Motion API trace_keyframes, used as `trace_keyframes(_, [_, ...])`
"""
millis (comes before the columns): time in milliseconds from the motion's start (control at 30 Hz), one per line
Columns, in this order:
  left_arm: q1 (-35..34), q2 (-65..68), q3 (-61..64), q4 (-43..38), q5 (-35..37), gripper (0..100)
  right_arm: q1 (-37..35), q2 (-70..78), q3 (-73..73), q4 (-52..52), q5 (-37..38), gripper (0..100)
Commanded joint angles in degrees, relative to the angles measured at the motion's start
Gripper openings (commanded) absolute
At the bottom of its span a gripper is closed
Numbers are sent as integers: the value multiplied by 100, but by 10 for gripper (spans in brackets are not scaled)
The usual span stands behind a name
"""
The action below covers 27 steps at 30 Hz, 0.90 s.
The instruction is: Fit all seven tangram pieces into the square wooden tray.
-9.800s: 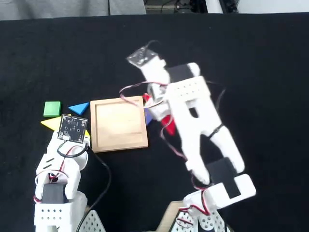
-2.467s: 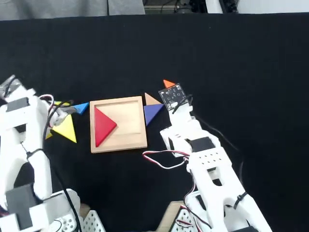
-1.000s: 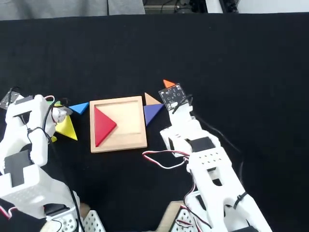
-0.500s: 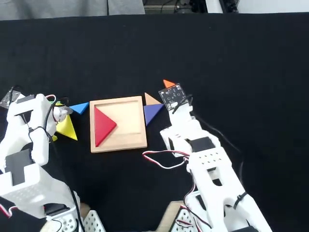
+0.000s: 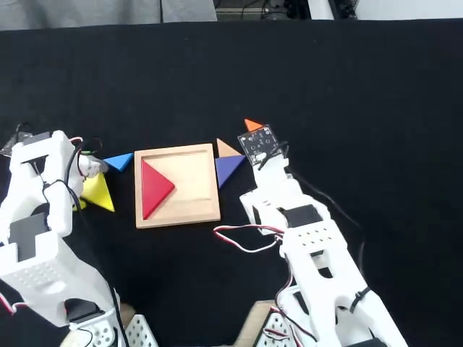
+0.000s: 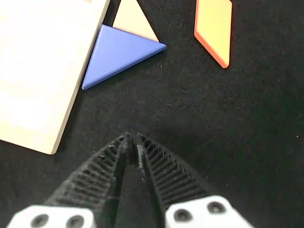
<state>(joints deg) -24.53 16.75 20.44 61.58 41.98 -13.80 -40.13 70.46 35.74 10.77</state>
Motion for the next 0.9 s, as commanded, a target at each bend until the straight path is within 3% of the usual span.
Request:
trace_keyframes(0, [215,18,-330,-26,0,261,44,-224,-40,-123,44,15])
trace_keyframes(200, [224,-44,-382,53,-299,266,44,-224,-40,-123,44,15])
trace_keyframes(400, [505,-44,-1165,765,-2119,264,44,-224,-40,-123,44,15])
trace_keyframes(633, [611,-62,-2255,1934,-4853,263,44,-224,-40,-123,44,15])
trace_keyframes(867, [980,-1169,-2571,3121,-5758,263,88,-259,-57,-123,44,15])
